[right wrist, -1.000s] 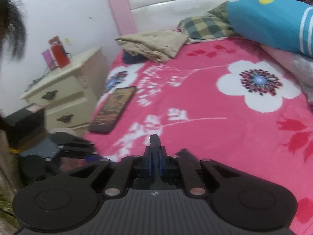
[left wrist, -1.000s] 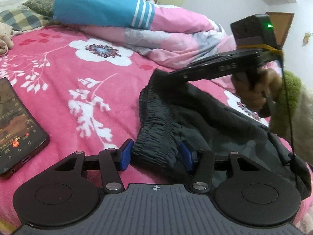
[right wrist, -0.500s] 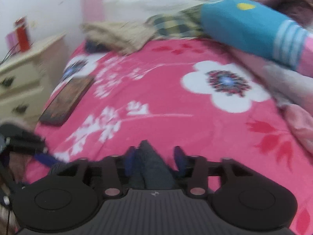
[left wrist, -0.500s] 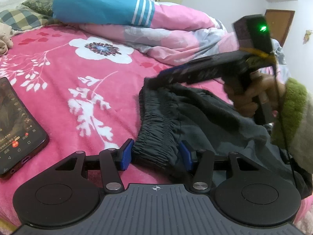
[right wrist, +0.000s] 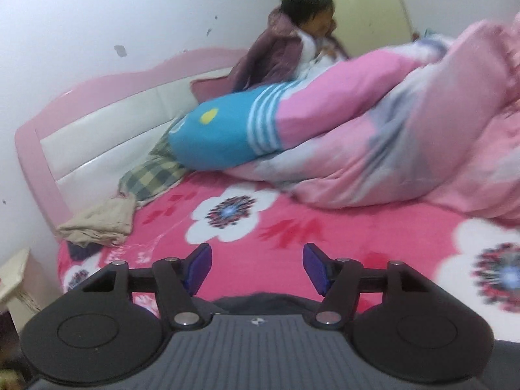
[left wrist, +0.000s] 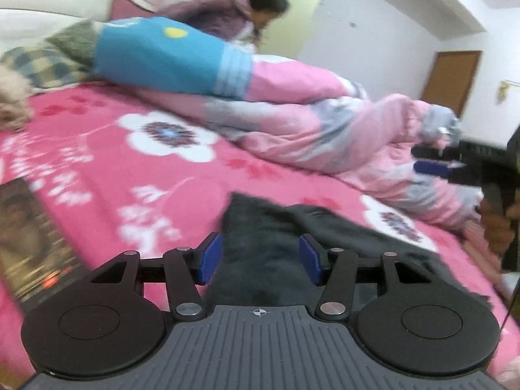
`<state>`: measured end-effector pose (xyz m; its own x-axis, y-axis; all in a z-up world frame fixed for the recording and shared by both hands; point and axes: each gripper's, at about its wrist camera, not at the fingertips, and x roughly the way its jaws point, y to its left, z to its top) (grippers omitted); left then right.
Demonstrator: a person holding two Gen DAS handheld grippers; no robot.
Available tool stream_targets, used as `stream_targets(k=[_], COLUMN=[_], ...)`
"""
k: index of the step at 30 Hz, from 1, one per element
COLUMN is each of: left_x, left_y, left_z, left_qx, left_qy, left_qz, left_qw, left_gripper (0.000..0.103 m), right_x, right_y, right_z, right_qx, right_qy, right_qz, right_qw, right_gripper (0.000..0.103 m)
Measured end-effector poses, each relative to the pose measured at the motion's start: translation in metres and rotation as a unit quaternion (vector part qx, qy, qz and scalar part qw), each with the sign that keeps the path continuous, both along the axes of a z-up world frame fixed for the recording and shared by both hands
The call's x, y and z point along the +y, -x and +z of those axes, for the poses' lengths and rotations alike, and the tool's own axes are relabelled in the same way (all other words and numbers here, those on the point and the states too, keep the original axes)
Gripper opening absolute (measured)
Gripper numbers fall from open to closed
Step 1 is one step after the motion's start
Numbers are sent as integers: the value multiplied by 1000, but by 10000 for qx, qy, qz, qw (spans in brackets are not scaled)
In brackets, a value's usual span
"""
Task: Fold clothes
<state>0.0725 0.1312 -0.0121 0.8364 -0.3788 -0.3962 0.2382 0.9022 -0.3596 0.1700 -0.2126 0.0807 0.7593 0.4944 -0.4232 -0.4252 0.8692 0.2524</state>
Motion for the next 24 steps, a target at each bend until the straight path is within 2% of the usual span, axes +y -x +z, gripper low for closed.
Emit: stream_targets(k=[4, 5, 7, 10, 13, 19, 20, 24], left_x=[-29, -36, -46, -49, -51, -58, -59, -57], left_y=[-44, -55, -73, -88, -90, -87, -87, -90], left_z=[7, 3, -10, -29, -34, -39, -39, -39], left_qx=[119, 149, 305, 608, 571, 427, 425, 462], left_qy=[-310, -524, -826, -992, -1141, -1492, -1493, -1396], left_qz=[-388, -373, -348, -249, -180, -135, -130, -109], left_qw=[9987, 9978, 9955, 9929, 9917, 9878, 9878, 9891], left_gripper=[52, 51, 49, 45, 45, 45, 46, 46], right_x=[-1, 0, 7, 18, 29, 43, 42, 49], right_y=[6, 7, 3, -4, -10, -20, -21, -3], right_z=[-7, -9, -20, -37, -54, -88, -94, -114], right_qx=[-68, -72, -26, 50, 125, 329, 384, 365], right_qy=[591, 748, 1045, 1485, 1922, 2651, 2724, 3275], right_qz=[191, 259, 426, 679, 930, 1340, 1376, 1786], right_qw=[9980, 9968, 9936, 9866, 9769, 9543, 9515, 9271], right_gripper=[55, 54, 45, 36, 29, 26, 27, 26])
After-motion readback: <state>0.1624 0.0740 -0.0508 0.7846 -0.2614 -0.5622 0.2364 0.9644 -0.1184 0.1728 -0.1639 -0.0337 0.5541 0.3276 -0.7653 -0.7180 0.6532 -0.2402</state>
